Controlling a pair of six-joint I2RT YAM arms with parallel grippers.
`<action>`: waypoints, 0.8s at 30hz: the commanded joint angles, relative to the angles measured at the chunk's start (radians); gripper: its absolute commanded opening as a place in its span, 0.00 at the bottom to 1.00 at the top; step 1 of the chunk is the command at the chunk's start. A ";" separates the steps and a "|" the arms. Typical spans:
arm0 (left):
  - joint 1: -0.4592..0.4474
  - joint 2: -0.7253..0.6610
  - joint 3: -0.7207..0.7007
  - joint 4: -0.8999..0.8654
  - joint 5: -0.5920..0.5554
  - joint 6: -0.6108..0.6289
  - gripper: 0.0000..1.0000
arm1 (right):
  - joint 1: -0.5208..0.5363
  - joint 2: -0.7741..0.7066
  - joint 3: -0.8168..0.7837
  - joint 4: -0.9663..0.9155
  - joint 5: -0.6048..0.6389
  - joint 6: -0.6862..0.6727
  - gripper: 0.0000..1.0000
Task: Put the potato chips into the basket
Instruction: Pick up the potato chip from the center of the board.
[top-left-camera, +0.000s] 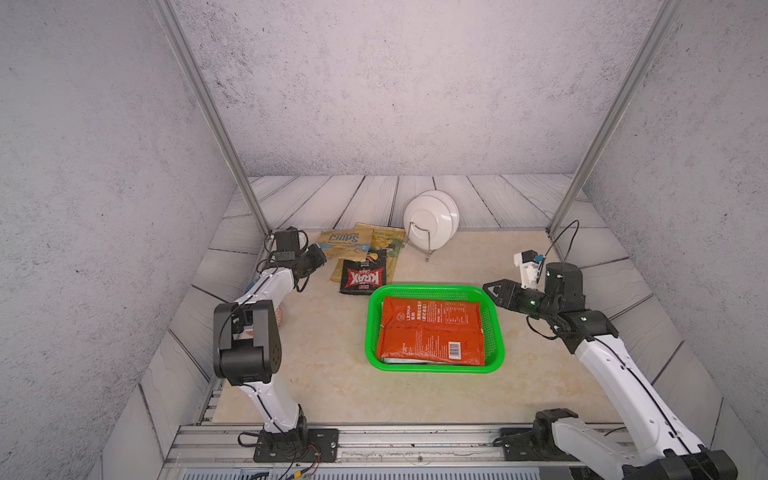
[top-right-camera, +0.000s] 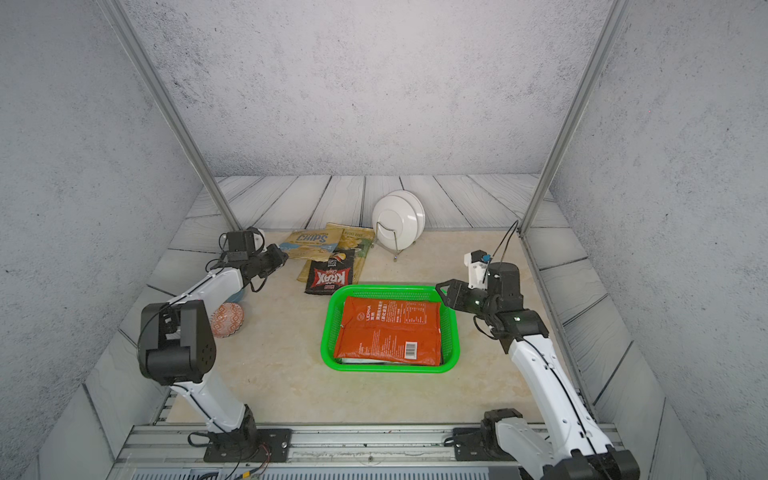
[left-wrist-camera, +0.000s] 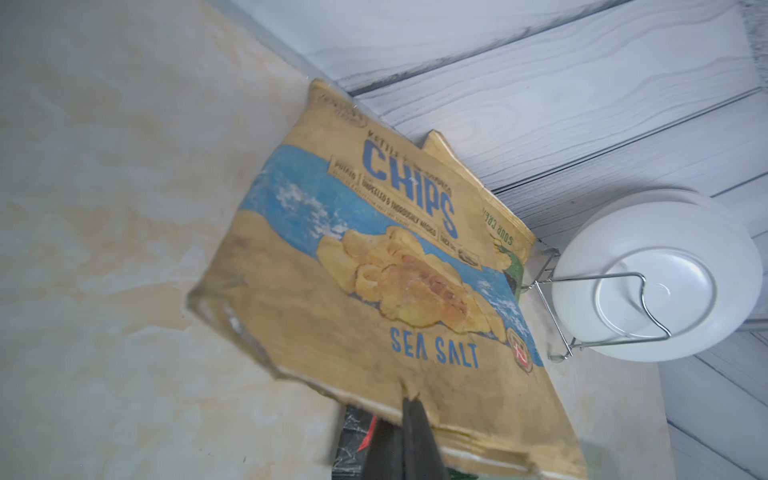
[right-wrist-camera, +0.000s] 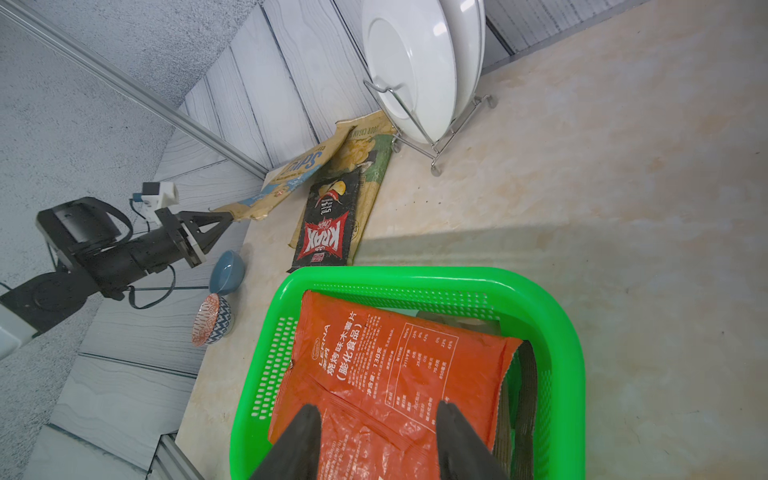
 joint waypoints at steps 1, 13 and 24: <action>-0.002 -0.054 0.035 -0.071 -0.012 0.128 0.00 | 0.007 -0.021 -0.004 0.021 -0.027 -0.011 0.49; -0.024 -0.195 0.049 -0.134 0.139 0.278 0.00 | 0.237 0.059 0.066 0.091 0.009 -0.058 0.51; -0.036 -0.227 -0.019 -0.132 0.197 0.259 0.00 | 0.518 0.426 0.287 0.271 0.064 0.137 0.59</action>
